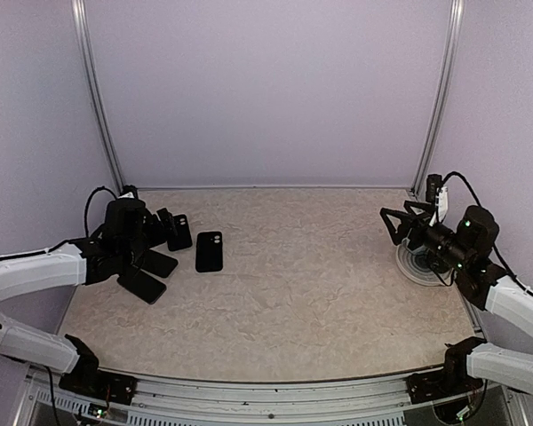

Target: Put the phone into the phone case

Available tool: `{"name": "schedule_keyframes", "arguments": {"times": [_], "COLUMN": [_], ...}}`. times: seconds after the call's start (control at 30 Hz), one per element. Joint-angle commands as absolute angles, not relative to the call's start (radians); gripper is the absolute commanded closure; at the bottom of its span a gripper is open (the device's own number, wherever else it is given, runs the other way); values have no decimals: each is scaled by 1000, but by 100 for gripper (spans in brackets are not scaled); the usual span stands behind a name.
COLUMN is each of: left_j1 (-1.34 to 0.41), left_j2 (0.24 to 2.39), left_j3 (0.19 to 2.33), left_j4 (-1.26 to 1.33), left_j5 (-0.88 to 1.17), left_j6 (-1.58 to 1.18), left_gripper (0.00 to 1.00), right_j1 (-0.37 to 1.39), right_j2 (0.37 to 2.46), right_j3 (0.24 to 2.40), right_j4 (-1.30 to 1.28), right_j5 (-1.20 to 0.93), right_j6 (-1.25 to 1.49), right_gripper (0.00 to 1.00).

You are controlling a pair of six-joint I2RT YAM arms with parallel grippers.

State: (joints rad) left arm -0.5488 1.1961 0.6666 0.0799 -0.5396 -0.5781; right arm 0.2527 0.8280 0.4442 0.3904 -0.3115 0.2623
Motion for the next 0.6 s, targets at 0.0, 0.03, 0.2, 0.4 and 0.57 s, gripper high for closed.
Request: {"name": "schedule_keyframes", "arguments": {"times": [0.0,0.03,0.2,0.4,0.57], "left_j1": [-533,-517,-421,-463,-479], "left_j2": [1330,1370,1564,1760,2024], "left_j3": [719,743,887,1097,1373], "left_j4": [-24,-44,-120,-37,-223], "left_j5": [-342,-310,-303,-434,-241], "left_j6": [-572,-574,-808,-763,-649], "left_gripper": [1,1,1,6,27], "right_j1": [258,258,264,273,276], "right_j2": [867,876,920,934,928], "right_j3": [468,468,486,498,504], "right_j4": [387,389,388,383,357], "right_j5": [-371,-373,-385,-384,-365], "right_j6": [276,285,302,307,307], "right_gripper": [5,5,6,6,6]}}
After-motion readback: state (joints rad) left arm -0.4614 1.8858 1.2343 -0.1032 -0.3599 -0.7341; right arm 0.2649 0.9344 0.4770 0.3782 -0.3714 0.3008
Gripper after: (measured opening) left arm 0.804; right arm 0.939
